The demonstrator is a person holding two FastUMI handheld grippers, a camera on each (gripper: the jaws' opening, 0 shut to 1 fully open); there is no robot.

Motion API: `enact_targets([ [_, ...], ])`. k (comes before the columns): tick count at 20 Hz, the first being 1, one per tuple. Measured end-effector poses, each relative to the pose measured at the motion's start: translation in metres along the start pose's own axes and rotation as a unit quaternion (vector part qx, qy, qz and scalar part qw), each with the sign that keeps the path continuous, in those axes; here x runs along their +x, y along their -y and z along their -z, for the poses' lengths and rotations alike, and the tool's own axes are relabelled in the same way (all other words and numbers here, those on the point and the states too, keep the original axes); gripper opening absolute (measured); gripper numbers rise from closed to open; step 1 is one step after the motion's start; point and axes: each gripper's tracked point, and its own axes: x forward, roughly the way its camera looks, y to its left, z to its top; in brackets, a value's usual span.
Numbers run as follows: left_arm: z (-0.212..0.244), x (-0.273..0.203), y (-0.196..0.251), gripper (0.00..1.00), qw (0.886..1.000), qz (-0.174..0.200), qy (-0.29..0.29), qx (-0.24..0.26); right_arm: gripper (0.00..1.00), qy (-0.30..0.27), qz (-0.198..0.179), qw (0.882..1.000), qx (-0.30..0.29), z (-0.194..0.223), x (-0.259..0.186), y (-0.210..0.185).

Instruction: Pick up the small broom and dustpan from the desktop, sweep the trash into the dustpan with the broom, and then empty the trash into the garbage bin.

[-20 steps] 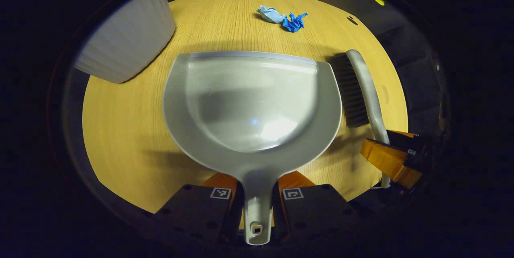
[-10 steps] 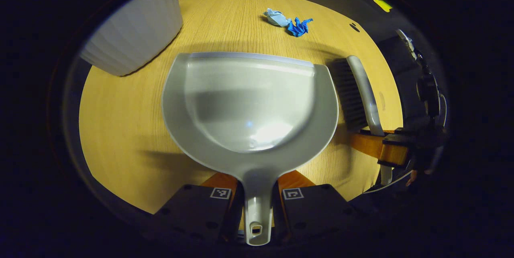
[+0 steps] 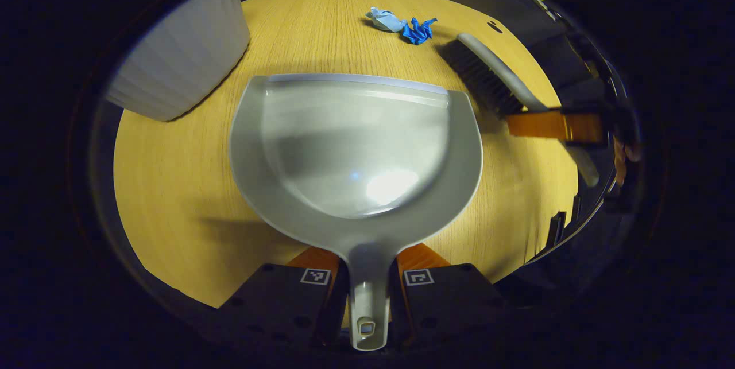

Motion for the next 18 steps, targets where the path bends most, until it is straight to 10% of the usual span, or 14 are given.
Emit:
enact_targets([
  [11,-0.030,-0.007,-0.040,0.30,0.994,-0.034,-0.045,0.099,0.28,0.009,0.054,0.978,-0.203,-0.163,0.046,0.054],
  [18,-0.036,-0.006,-0.039,0.30,0.992,-0.036,-0.046,0.111,0.28,-0.043,0.038,0.952,-0.302,-0.174,0.056,0.034],
])
